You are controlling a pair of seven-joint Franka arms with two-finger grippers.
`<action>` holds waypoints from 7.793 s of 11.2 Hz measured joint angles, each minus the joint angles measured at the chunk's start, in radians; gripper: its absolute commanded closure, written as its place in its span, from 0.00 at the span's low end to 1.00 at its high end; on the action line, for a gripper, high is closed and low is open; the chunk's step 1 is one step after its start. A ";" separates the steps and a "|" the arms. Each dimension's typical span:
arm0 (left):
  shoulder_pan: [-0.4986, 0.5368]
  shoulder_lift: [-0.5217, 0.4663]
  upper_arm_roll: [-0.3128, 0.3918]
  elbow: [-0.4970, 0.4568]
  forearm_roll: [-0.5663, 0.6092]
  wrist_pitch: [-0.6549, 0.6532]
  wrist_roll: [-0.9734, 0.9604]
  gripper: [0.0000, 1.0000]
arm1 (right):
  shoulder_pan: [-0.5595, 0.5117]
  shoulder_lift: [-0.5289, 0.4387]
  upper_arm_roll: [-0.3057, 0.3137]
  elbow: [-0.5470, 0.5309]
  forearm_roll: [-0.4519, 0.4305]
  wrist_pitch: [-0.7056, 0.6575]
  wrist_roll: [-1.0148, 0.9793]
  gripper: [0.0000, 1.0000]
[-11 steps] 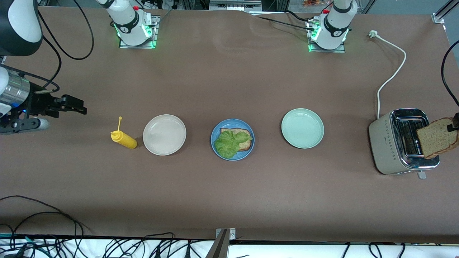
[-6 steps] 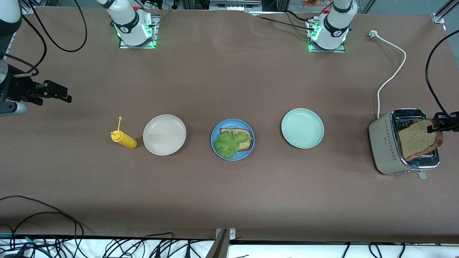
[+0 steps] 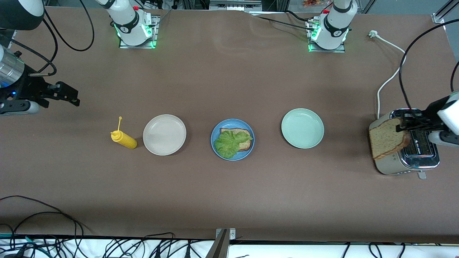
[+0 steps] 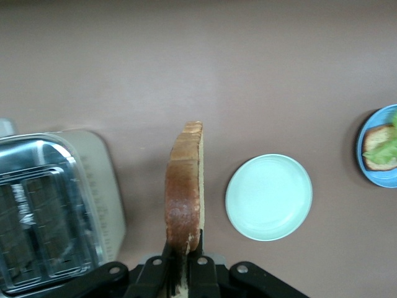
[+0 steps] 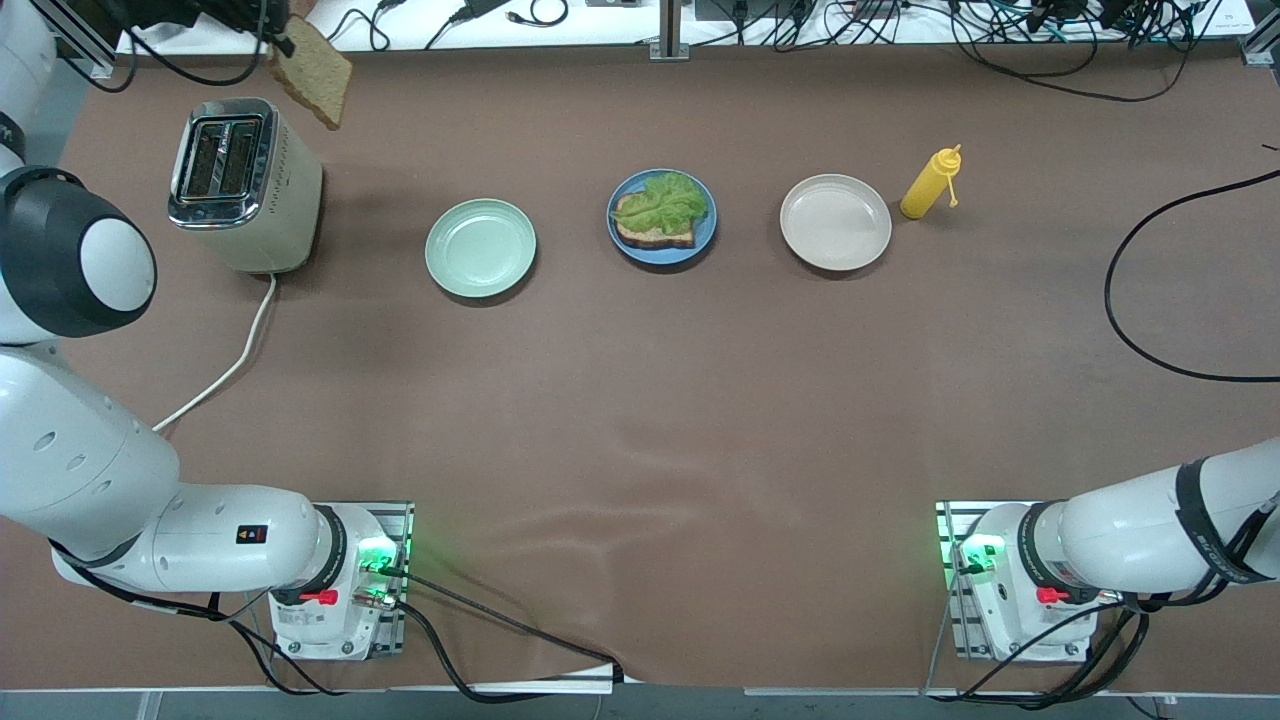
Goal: Make sandwich in blue plate with both arms
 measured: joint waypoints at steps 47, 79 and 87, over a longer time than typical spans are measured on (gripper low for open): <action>-0.192 0.444 -0.534 -0.036 -0.117 0.558 -0.794 0.00 | -0.006 -0.023 -0.067 -0.052 -0.008 0.002 -0.040 0.00; -0.095 -0.294 -0.104 -0.225 0.209 -0.136 -0.331 0.00 | -0.008 -0.030 -0.098 -0.030 -0.049 0.005 -0.023 0.00; -0.076 -0.295 -0.077 -0.280 0.203 -0.072 -0.249 0.00 | 0.000 -0.030 -0.090 -0.030 -0.049 0.004 -0.023 0.00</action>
